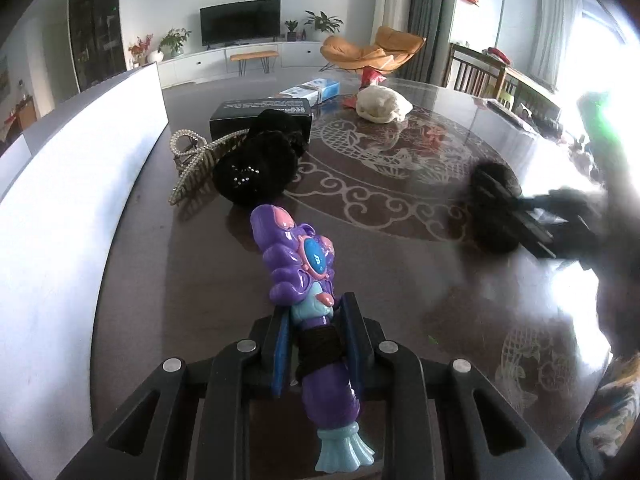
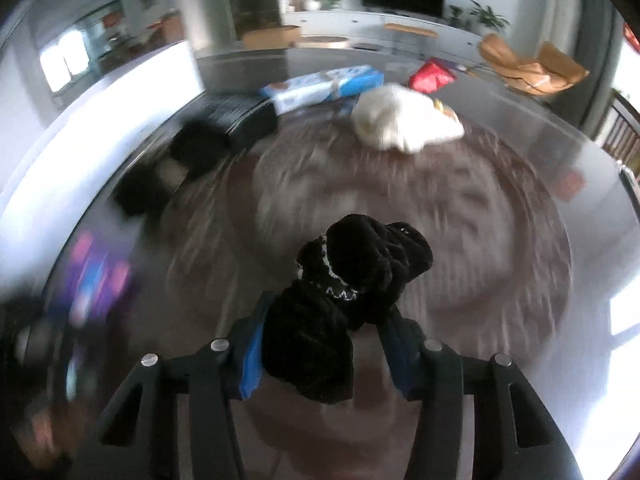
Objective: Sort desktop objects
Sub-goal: 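Lift the purple wand with the left tool while the right tool grasps a black cloth, then carry the wand and black cloth over the cork pen and release both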
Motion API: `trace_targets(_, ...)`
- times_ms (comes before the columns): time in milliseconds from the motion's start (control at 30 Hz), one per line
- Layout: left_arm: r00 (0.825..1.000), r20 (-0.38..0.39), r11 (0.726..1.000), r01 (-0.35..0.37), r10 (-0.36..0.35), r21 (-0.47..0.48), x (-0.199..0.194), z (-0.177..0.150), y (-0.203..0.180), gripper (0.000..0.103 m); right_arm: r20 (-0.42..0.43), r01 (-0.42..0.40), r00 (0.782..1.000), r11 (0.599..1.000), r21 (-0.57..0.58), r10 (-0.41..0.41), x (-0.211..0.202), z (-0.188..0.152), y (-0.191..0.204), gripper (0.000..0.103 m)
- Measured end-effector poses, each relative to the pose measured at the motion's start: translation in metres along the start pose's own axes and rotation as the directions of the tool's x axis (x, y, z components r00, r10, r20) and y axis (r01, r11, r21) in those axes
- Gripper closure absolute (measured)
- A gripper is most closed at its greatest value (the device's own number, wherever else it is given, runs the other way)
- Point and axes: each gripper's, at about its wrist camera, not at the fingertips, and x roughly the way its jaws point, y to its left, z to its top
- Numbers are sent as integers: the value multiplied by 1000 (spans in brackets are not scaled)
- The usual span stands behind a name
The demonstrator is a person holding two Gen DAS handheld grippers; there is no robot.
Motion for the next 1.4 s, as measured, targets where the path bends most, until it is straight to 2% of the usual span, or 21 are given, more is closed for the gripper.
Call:
trace_targets(100,1000,-1,999,24,-24,25,-7,-9,-10,80,9,-34,999,999,-11,34,-30,-48,2,51)
trace_targets(133,1000,-7,999,16,-16,33,-10,-12,-14,79,10,-41,999,999,-6,41,-36,-54,-2,49)
trace_targets(167,1000,-15,999,9,-8,30,-11,-13,-15,78,10,-46,999,999,5,46,-43,-64,-4,42)
trace_targets(200,1000,-22,1000,11,-10,23,-13,-13,-14,70,5,-46,999,999,20,46,-44,-67,-9,36)
trace_targets(233,999,-30,1000,16,-15,16,-13,-12,-12,61,1,-44,999,998,34,44,-47,-71,-12,25)
trace_targets(267,999,-45,1000,15,-15,2,-13,-12,-9,40,-1,-39,999,998,49,40,-48,-73,-16,23)
trace_targets(300,998,-60,1000,5,-5,-11,-12,-12,-6,24,-1,-38,999,998,57,38,-49,-74,-20,23)
trace_targets(333,997,-72,1000,-5,3,-25,-12,-13,-1,21,-4,-38,999,997,60,39,-47,-70,-21,23)
trace_targets(400,997,-80,1000,-2,0,-24,-14,-16,3,21,-16,-35,999,997,63,36,-49,-72,-21,22)
trace_targets(533,994,-97,998,-40,44,47,-13,-20,-2,20,-11,-19,1000,997,76,20,-47,-76,-15,15)
trace_targets(633,994,-103,999,-37,40,37,-12,-20,-3,19,6,3,1000,997,83,-4,-46,-78,-11,12)
trace_targets(767,994,-95,999,-44,47,32,-11,-20,-4,16,6,26,1000,995,92,-27,-42,-79,-7,0)
trace_targets(933,995,-90,998,-50,53,27,-10,-21,-3,13,1,103,995,994,39,-103,-36,-82,4,0)
trace_targets(1000,995,-88,998,-54,55,21,-9,-21,-2,8,3,103,995,994,46,-103,-36,-82,3,0)
trace_targets(1267,995,-81,998,-65,65,10,-7,-22,1,2,-26,105,994,993,52,-104,-33,-79,5,0)
trace_targets(1400,992,-112,999,-47,48,18,-4,-19,-1,0,-51,111,993,992,57,-109,-31,-76,4,0)
